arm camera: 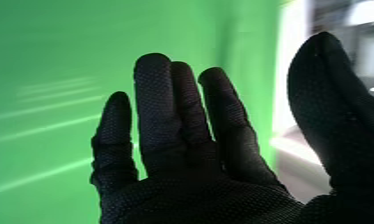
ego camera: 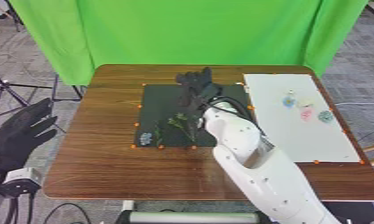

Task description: Arrange flowers

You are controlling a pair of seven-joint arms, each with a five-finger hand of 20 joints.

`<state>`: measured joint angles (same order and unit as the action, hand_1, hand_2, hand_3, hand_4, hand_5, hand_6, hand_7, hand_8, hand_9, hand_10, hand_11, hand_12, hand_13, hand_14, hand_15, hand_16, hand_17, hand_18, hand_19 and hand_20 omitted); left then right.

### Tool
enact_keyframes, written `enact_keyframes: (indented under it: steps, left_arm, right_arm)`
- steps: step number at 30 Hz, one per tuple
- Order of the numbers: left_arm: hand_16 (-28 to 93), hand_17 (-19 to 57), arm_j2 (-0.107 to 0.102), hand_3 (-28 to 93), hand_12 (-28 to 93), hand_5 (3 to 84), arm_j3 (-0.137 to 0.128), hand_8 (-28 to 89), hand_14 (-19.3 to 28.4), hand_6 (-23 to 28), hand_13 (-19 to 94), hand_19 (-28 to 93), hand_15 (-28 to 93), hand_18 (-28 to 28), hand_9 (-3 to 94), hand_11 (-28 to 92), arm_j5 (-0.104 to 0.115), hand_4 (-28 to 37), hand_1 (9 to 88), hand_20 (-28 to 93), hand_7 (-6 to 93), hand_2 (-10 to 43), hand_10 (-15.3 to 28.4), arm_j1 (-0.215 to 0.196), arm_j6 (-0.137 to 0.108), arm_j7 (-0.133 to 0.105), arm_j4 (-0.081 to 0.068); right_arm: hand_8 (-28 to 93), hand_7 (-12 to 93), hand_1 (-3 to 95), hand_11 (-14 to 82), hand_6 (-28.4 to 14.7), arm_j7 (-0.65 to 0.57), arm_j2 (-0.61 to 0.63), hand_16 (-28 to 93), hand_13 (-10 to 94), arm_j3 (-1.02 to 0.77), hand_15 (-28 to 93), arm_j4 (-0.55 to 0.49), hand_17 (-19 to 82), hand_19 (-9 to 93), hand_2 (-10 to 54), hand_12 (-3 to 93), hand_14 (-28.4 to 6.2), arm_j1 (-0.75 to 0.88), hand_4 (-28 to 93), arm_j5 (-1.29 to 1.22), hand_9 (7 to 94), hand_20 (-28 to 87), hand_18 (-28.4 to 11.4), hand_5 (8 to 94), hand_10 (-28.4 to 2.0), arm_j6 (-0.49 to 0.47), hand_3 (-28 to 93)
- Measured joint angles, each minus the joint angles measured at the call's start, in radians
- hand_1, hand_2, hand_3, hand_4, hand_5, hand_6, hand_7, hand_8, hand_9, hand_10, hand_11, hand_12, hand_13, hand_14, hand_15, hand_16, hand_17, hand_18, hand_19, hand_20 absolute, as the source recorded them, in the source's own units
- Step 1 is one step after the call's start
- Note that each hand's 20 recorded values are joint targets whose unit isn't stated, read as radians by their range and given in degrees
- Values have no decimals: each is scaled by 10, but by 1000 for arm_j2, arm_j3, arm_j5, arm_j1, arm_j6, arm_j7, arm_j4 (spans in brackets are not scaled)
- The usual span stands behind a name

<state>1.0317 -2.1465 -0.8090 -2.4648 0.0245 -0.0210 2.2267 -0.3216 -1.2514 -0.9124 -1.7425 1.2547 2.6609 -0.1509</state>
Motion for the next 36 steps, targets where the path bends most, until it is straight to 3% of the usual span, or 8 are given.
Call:
enact_keyframes:
  steps: [5,15,22,36]
  left_arm:
    - [80,-111,8,704,199,210,0,-105,109,9,138,369,147,184,169,114,0,-283,217,94,210,1,88,-9,-1,-6,3]
    - [80,-112,25,703,198,210,0,-104,109,9,138,370,147,184,169,114,-3,-283,217,95,210,2,88,-22,-2,-11,8]
    - [80,-111,31,704,198,210,-6,-104,109,9,138,370,147,183,169,115,-3,-283,217,94,209,2,88,-36,-5,-14,16]
    - [80,-112,41,704,199,210,-8,-104,109,9,138,370,148,184,169,116,-3,-283,217,94,209,3,88,-40,-11,-16,18]
  right_arm:
    - [-115,216,265,235,-53,-138,124,176,404,-68,651,42,69,684,-78,246,-114,3,-272,-1,429,506,-210,398,-144,35,850]
    - [-107,215,267,229,-61,-366,288,179,415,-267,623,101,66,694,-85,242,-121,86,-269,-54,446,512,-217,421,-154,-42,843]
    - [-119,270,272,298,-49,-367,319,186,425,-335,643,109,62,689,-89,263,-116,136,-273,-54,469,515,-215,447,-146,-59,843]
    - [-136,312,281,317,-39,-380,342,206,472,-365,633,117,76,691,-95,255,-99,197,-279,-66,523,516,-217,482,-134,-95,850]
